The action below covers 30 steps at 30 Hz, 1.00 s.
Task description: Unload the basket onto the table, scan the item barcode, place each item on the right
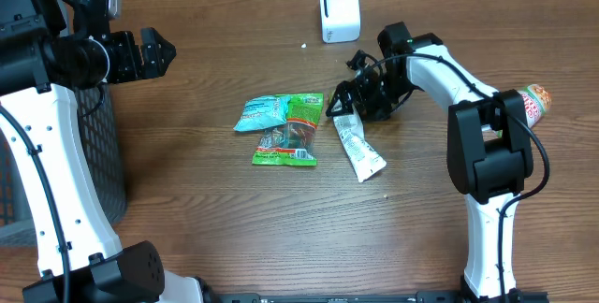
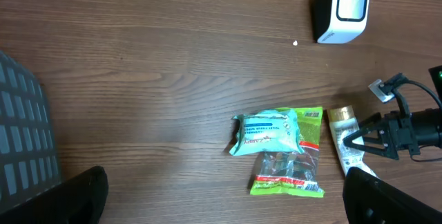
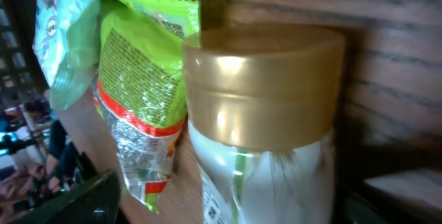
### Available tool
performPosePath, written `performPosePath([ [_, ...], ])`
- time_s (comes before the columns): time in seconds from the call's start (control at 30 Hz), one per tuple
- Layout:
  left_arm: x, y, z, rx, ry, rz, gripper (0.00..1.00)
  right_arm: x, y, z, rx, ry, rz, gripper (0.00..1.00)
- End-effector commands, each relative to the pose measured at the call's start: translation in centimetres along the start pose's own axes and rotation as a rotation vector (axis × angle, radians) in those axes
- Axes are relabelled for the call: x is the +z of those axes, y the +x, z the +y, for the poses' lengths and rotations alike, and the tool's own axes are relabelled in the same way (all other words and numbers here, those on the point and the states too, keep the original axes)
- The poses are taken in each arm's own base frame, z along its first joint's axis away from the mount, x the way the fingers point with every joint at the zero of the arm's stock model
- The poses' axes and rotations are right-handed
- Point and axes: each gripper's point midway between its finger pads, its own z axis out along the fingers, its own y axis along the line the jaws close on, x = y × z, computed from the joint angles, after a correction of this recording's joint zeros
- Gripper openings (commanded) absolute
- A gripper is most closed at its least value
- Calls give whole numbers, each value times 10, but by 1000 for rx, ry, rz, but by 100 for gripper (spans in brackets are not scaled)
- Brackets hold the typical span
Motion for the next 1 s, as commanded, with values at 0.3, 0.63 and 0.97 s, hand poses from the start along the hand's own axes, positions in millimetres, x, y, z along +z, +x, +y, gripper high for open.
performPosePath([
  [0.3,-4,-3,1,-1,-8,-15,100,-40,20,-8,-142,171,123,91],
  [0.63,-4,-3,1,-1,-8,-15,100,-10,50,-31,-88,145,189,75],
  [0.97,-4,-3,1,-1,-8,-15,100,-1,51,-33,-76,121,178,13],
])
